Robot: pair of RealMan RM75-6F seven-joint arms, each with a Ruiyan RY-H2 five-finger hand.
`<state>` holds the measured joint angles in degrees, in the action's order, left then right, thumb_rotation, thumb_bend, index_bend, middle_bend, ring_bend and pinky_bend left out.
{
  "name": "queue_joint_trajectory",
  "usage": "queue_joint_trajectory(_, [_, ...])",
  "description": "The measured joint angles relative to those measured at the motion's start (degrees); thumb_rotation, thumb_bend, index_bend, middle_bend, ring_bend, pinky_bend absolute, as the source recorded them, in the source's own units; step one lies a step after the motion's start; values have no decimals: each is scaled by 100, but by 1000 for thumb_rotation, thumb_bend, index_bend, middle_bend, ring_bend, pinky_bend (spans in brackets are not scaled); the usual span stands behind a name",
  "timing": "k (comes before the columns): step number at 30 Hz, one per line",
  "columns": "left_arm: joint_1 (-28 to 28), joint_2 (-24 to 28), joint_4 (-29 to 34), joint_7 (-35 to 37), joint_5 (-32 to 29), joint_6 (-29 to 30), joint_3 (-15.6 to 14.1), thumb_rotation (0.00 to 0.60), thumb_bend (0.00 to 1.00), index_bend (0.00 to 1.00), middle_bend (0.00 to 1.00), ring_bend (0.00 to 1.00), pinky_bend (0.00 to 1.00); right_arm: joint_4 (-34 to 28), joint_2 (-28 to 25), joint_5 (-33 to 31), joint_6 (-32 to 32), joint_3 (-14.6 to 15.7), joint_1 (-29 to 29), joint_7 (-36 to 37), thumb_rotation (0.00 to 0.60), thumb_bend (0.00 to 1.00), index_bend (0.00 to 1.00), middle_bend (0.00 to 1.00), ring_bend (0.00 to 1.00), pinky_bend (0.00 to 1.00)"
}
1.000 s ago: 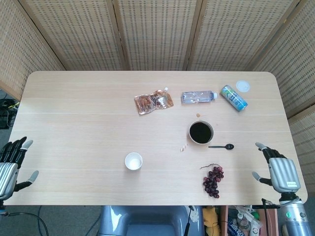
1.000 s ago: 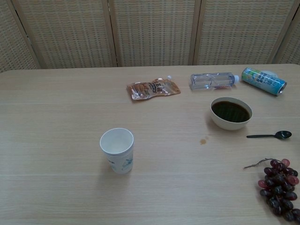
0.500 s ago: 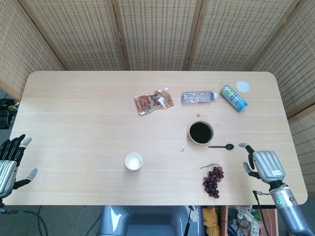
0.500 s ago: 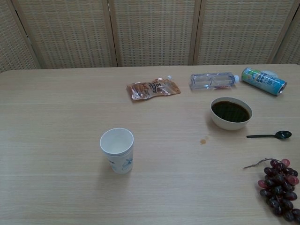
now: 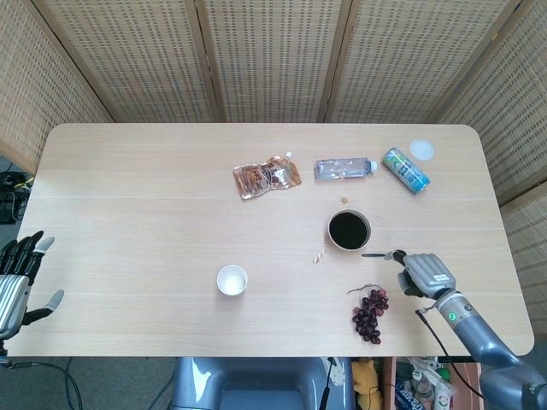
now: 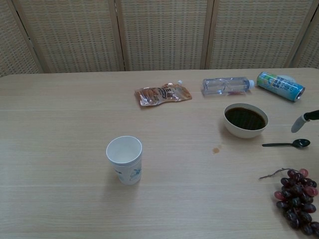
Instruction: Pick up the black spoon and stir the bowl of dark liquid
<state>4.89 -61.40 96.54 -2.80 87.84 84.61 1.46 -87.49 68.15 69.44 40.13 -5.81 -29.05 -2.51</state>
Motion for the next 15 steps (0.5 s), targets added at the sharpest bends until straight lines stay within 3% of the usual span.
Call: queue_joint_trajectory(15, [54,-30,-7,-32,-60,-96,-7,600,313,0,0,0,0,1106,627,-559,-587,72,-478,-87,600,840,257,950,964,970])
